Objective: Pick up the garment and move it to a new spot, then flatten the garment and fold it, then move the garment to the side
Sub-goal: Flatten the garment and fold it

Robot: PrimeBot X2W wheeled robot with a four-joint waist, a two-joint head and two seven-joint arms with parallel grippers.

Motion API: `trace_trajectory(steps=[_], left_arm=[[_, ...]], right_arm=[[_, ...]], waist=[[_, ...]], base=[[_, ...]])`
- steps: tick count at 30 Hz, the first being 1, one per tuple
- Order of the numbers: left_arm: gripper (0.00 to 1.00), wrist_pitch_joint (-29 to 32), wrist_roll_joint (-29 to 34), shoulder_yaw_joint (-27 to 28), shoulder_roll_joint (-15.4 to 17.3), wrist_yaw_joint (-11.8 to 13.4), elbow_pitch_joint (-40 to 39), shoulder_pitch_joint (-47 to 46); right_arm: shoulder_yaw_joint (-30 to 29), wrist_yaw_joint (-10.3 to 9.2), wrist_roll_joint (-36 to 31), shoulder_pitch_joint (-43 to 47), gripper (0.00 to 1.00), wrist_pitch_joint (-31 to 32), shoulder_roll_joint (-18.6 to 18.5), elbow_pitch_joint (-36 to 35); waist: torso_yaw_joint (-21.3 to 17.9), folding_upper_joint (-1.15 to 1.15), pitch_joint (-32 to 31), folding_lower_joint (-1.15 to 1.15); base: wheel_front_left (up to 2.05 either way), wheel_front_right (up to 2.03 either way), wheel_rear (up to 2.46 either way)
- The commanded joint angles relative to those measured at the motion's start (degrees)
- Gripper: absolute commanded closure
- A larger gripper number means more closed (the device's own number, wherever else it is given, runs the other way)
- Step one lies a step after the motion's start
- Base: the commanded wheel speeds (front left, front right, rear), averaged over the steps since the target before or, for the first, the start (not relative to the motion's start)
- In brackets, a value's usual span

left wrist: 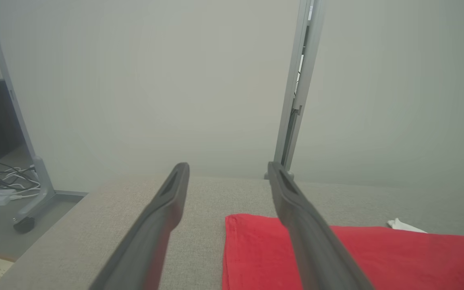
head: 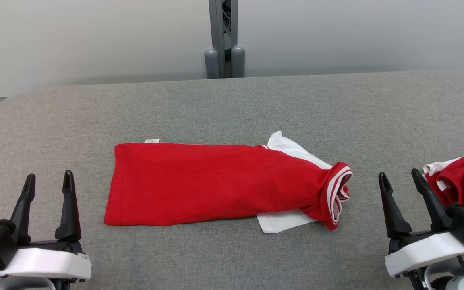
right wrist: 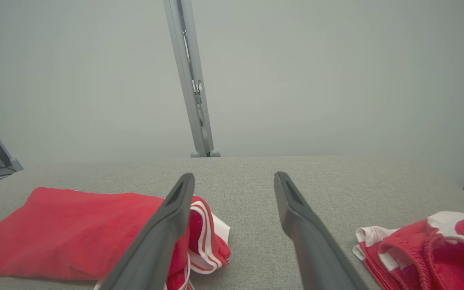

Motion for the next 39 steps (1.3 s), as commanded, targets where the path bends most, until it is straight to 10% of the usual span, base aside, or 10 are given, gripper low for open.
trace_trajectory(steps=[1, 12, 28, 37, 39], left_arm=[[0.00, 0.6, 0.0, -0.4, 0.3, 0.0, -0.4, -0.6], [0.00, 13.7, -2.4, -6.1, 2.2, -6.0, 3.8, -11.9], [0.00, 28.0, -10.1, -8.4, 2.3, -19.4, 35.4, -33.7], [0.00, 31.0, -12.5, -8.1, 2.0, -22.8, 46.6, -40.4], [0.69, 30.7, -12.6, -8.3, 1.7, -23.3, 47.7, -40.9]], right_arm=[[-0.1, -0.02, 0.3, 0.0, 0.00, 0.3, -0.3, -0.3], [0.7, -0.02, 0.2, -2.0, 0.00, 0.0, -0.3, -1.1], [3.5, -0.02, 1.9, -7.7, 0.00, -4.0, -0.3, 1.3], [4.1, -0.02, 2.4, -10.2, 0.00, -6.0, -0.3, 3.2], [3.9, -0.02, 2.4, -10.5, 0.00, -6.4, -0.3, 3.5]], waist=[[0.1, 0.00, 0.0, 0.00], [-0.7, 0.00, 3.7, 0.00], [-7.2, 0.00, 14.7, 0.00], [-8.3, 0.00, 17.8, 0.00], [-8.1, 0.00, 17.9, 0.00]], base=[[0.00, 0.00, 0.00], [0.00, 0.00, 0.00], [0.00, 0.00, 0.00], [0.00, 0.00, 0.00], [0.00, 0.00, 0.00]])
